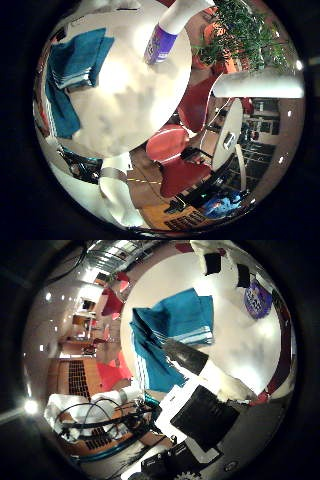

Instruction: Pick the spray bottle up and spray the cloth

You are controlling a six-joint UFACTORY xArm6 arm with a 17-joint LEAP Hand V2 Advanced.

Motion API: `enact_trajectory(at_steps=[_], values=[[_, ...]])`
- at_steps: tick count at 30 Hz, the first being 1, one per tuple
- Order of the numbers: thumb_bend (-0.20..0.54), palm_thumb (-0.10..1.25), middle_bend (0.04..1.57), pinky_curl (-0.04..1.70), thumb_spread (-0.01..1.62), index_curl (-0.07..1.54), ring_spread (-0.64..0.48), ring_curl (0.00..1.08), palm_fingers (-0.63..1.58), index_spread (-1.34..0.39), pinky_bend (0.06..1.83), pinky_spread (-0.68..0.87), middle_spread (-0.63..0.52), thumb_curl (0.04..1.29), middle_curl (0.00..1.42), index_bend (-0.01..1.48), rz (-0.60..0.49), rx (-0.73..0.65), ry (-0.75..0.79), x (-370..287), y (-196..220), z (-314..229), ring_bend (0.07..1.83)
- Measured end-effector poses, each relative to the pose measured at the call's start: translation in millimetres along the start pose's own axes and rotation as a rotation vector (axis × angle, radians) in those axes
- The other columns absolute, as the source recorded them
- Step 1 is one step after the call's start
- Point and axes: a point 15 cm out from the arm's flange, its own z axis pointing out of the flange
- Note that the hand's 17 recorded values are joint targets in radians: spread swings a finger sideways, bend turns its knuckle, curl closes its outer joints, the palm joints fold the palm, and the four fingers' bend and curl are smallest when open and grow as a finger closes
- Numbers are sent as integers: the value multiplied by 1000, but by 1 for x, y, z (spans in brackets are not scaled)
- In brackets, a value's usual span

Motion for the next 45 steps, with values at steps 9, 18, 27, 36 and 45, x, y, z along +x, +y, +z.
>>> enact_trajectory(at_steps=[9,18,27,36,45], values=[[-30,448,600,-8,1059,475,-132,329,529,-375,779,233,-206,282,549,188,118,251,-116,63,-19,-62,847],[-27,419,565,0,1039,440,-46,299,388,-325,783,286,-165,283,527,186,228,352,-226,125,-14,-92,787],[-25,412,440,12,1037,419,58,244,270,-272,752,340,-96,278,462,181,306,501,-383,190,-1,-87,644],[-28,368,321,91,1011,332,163,218,109,-200,701,358,34,277,391,151,344,517,-458,235,22,-50,543],[-32,321,281,164,964,285,173,220,37,-181,593,347,95,278,359,151,339,526,-572,262,31,-1,487]])
